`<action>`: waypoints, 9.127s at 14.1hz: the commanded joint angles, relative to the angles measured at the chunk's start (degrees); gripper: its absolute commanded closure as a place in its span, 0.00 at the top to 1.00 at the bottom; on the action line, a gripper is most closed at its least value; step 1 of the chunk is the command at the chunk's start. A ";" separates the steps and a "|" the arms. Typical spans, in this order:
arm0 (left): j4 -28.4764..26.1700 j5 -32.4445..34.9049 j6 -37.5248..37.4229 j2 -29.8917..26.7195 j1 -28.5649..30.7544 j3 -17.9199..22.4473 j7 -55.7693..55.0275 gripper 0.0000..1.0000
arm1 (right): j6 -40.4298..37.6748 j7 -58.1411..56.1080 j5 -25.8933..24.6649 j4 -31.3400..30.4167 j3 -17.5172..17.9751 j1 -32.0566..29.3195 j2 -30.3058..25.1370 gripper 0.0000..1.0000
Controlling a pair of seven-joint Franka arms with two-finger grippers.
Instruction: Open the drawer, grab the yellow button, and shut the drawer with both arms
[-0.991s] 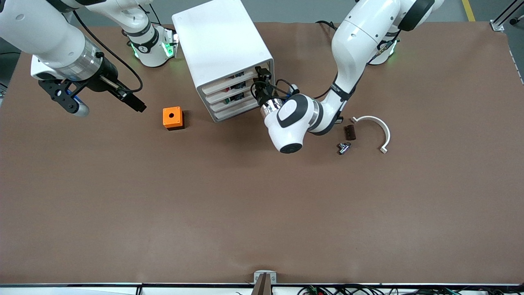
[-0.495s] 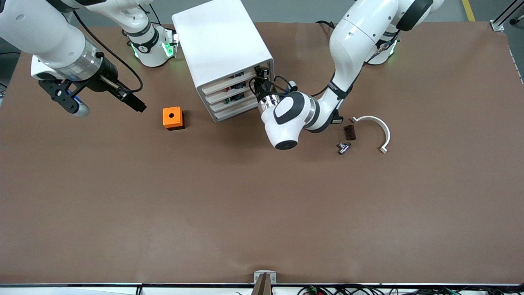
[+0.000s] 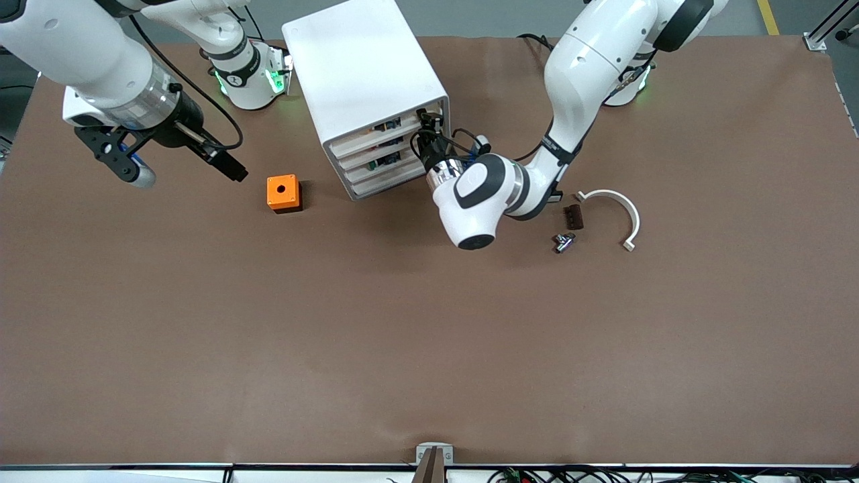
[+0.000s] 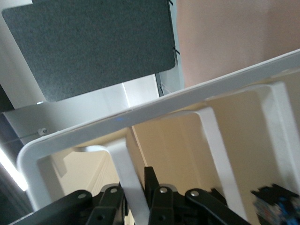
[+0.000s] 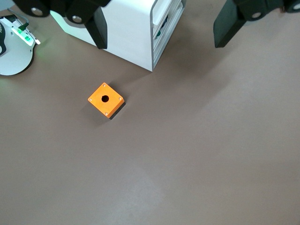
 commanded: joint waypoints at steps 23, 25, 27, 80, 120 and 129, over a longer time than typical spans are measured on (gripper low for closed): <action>7.07 -1.89 7.23 -0.78 14.82 0.50 15.86 1.00 | 17.88 52.69 -14.50 -0.17 -0.48 31.46 14.05 1.00; 9.26 -1.54 7.05 -1.49 14.65 2.86 23.58 1.00 | 19.72 54.18 -15.39 -0.52 -0.48 32.17 15.98 1.00; 11.64 4.15 7.05 -2.45 14.21 3.40 33.15 1.00 | 20.60 54.63 -16.53 -0.52 -0.56 32.69 17.48 1.00; 8.04 48.23 32.71 -7.91 -11.89 0.77 52.63 1.00 | 31.23 -57.67 -11.09 -3.42 -1.09 -21.26 22.92 0.00; 5.93 48.90 23.33 -25.74 12.78 1.21 66.39 1.00 | 24.32 -61.74 -5.20 -9.93 -0.39 -21.80 9.78 1.00; 5.50 49.79 9.26 -31.89 28.35 1.47 94.78 1.00 | 9.47 -59.29 -4.58 -2.04 -0.30 -20.30 1.40 1.00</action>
